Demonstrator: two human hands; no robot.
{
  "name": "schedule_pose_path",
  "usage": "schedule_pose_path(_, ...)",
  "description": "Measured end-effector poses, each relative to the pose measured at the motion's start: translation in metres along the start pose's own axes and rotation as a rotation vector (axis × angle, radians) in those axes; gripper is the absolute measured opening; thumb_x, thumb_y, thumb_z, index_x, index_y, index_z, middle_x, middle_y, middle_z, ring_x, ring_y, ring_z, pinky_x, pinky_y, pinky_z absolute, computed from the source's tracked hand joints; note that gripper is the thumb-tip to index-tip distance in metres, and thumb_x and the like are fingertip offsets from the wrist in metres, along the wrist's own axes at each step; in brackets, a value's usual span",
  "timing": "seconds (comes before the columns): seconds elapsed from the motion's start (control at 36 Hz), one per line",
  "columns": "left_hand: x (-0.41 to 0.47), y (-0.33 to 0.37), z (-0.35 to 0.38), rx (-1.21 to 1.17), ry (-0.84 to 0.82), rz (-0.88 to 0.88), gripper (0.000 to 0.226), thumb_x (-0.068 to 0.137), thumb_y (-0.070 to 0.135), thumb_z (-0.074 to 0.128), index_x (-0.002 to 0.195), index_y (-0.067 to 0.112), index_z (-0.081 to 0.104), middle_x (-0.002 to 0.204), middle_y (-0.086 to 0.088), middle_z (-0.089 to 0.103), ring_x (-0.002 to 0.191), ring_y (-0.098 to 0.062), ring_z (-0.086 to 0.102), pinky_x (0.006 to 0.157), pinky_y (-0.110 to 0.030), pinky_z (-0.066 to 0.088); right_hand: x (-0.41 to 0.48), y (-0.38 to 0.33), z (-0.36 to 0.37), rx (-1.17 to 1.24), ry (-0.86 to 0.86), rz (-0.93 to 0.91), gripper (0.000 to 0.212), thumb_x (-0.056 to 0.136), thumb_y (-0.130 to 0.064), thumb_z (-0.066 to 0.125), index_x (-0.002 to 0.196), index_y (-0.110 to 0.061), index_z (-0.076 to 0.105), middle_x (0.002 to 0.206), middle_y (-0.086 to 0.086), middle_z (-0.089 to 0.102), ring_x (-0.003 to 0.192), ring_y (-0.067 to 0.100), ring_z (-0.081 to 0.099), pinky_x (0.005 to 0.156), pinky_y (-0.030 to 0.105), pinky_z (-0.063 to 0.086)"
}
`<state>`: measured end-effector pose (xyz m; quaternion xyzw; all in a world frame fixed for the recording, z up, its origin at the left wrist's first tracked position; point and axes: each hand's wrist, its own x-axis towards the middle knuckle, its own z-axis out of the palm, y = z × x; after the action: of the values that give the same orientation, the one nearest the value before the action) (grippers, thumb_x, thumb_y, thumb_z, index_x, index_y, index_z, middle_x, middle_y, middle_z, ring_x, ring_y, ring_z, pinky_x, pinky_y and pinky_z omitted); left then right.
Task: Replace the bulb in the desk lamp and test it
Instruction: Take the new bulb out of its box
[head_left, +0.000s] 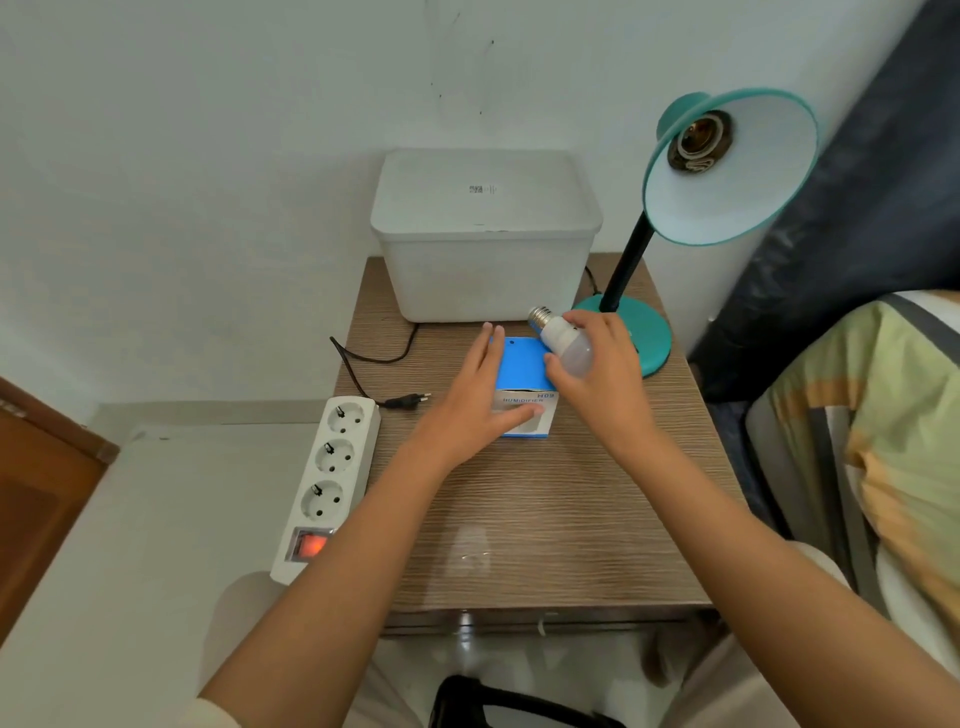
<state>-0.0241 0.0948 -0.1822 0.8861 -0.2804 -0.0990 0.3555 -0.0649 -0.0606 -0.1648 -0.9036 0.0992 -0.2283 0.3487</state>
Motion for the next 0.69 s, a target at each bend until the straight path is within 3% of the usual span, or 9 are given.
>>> schedule_pose_path(0.31, -0.0015, 0.0066, -0.0025, 0.094, -0.038, -0.028, 0.093, 0.089, 0.045, 0.056, 0.150, 0.015, -0.009, 0.159, 0.003, -0.012, 0.139, -0.018, 0.025, 0.095, -0.032, 0.045, -0.0022, -0.0050, 0.0028, -0.125, -0.002, -0.048, 0.046, 0.080, -0.017, 0.064, 0.124, -0.011, 0.052, 0.118, 0.013, 0.051, 0.106, 0.029, 0.049, 0.091, 0.033, 0.039)
schedule_pose_path(0.39, -0.0003, 0.0075, -0.0034, 0.112, -0.054, -0.032, 0.092, 0.090, 0.044, 0.054, 0.150, 0.014, -0.009, 0.159, 0.000, -0.012, 0.141, -0.019, 0.022, 0.098, -0.033, 0.042, -0.0040, -0.0071, 0.0034, -0.145, 0.012, -0.061, 0.045, 0.080, -0.015, 0.064, 0.123, -0.010, 0.052, 0.118, 0.014, 0.051, 0.106, 0.030, 0.049, 0.090, 0.036, 0.041)
schedule_pose_path(0.69, 0.0016, 0.0065, -0.0034, 0.127, -0.070, -0.051, 0.091, 0.090, 0.044, 0.054, 0.150, 0.014, -0.008, 0.159, 0.000, -0.010, 0.139, -0.019, 0.025, 0.097, -0.032, 0.045, -0.0039, -0.0086, 0.0056, -0.084, 0.033, 0.038, 0.049, 0.077, -0.015, 0.070, 0.122, -0.011, 0.052, 0.120, 0.013, 0.049, 0.107, 0.030, 0.048, 0.088, 0.028, 0.036)
